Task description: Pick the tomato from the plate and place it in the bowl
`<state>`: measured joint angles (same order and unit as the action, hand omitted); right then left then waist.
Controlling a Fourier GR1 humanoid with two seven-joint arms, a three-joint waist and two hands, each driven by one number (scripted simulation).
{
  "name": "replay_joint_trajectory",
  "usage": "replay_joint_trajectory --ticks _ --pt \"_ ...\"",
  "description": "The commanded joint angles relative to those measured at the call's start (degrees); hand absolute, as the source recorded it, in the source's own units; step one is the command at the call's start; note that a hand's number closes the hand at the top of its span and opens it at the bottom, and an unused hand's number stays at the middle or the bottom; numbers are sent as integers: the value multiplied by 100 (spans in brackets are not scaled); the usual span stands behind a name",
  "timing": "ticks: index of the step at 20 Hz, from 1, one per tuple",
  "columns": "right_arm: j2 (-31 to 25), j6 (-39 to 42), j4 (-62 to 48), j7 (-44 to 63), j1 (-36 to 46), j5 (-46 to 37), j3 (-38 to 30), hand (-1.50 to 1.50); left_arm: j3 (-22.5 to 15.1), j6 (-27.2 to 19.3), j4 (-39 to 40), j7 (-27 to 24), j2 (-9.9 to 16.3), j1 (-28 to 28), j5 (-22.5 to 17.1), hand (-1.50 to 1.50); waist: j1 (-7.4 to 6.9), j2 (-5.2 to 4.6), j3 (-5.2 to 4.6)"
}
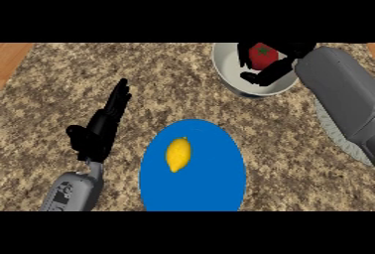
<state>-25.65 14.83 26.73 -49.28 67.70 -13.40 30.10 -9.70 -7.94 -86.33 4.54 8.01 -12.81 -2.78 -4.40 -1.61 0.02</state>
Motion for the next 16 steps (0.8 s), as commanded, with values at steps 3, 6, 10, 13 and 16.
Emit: replay_joint_trajectory --ticks 3,6,10,13,16 --pt "197 826 -674 -993 -25 -239 289 -150 101 -9 110 -132 -42 -56 -22 0 18 -19 3" --pt "174 1376 -831 -1043 275 123 7 -150 -62 -79 168 -181 -148 -12 125 0 -33 -51 5" --pt "213 1510 -884 -1120 208 735 -491 -150 -85 -5 -94 -11 -65 55 92 0 -51 -20 15" --pt "-70 1826 -951 -1184 284 1050 -749 -150 77 83 -57 -47 29 34 -28 0 -32 -40 15" --pt "-70 2248 -1125 -756 400 1340 -928 -150 -52 68 -34 -157 -67 130 46 0 -19 -26 8"
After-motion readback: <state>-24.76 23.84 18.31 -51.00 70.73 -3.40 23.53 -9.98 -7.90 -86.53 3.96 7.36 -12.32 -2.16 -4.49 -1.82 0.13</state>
